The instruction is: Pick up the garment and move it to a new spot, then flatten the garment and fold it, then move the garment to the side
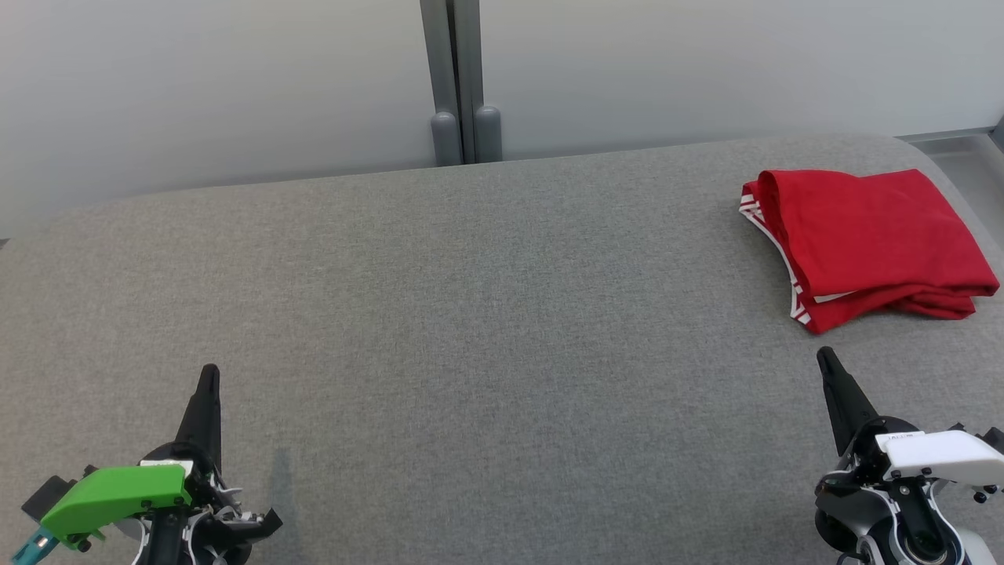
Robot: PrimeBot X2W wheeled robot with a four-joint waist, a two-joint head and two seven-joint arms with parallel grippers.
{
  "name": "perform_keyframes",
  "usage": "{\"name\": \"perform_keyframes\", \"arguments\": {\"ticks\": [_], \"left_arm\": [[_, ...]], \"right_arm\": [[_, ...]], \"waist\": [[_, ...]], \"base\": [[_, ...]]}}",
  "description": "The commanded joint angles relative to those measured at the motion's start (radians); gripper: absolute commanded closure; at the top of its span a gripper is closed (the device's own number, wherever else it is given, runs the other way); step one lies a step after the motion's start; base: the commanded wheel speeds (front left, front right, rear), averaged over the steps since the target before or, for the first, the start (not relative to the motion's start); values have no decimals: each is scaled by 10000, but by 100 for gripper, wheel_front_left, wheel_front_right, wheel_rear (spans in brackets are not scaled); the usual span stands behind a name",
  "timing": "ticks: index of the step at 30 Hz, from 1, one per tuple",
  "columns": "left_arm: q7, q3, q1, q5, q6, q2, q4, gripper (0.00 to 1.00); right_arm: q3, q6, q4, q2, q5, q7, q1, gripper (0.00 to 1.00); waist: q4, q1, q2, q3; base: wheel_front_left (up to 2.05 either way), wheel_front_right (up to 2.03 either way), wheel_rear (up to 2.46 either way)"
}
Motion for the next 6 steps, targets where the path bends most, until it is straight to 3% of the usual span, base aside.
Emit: {"name": "perform_keyframes", "arguments": {"ticks": [1, 6], "left_arm": [[35, 29, -125, 63, -46, 7, -2, 100], [36, 30, -126, 64, -46, 6, -2, 100]], "right_arm": [[-13, 0, -39, -53, 37, 28, -82, 100], [-13, 0, -39, -53, 37, 28, -82, 100]], "waist": [[0, -1, 0, 0], [0, -1, 0, 0]], "base": [[0, 0, 0], [0, 0, 0]]}}
